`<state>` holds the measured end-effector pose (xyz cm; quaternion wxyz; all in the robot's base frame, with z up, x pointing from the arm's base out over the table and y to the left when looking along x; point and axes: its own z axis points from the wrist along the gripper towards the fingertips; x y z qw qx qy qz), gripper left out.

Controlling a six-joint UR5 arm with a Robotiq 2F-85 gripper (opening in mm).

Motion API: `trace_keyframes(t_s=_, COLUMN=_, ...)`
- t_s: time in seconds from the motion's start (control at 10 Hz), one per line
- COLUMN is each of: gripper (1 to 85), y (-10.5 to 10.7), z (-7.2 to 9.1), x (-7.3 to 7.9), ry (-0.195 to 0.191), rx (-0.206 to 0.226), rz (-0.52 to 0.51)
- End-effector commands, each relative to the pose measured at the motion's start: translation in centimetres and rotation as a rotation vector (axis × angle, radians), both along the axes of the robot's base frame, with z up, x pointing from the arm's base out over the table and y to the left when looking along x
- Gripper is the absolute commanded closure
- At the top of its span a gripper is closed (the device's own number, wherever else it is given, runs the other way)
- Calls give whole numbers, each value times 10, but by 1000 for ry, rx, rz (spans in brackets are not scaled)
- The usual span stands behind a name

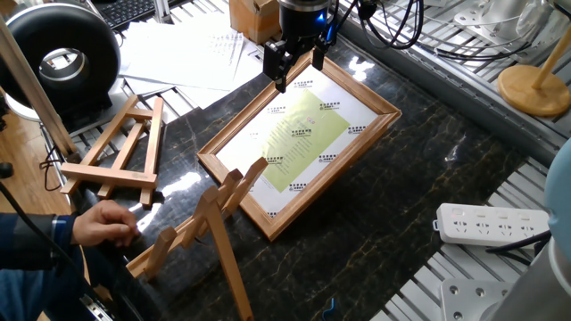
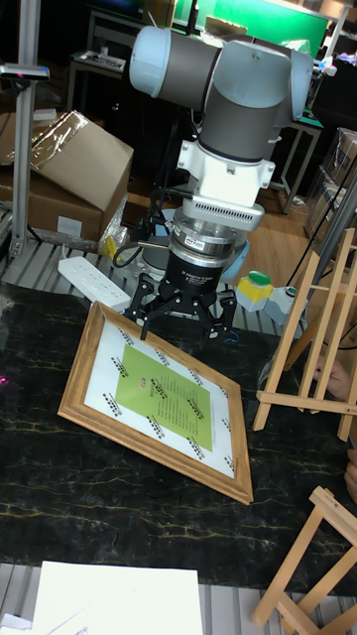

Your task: Put the photo frame on the bracket

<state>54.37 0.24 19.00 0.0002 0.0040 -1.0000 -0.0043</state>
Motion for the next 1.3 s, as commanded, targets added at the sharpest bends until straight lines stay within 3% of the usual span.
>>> trace_keyframes(t_s=0.0, gripper=847, y=-40, z=4, x=27, ry=-97, rx=-167, rz=98)
trace_keyframes(t_s=0.7, gripper=847, y=-39, z=4, x=29, ry=-102, rx=-172, rz=94)
trace_keyframes(t_s=1.2, gripper=847, y=-47, z=9, x=23, ry=-81, rx=-189, rz=122)
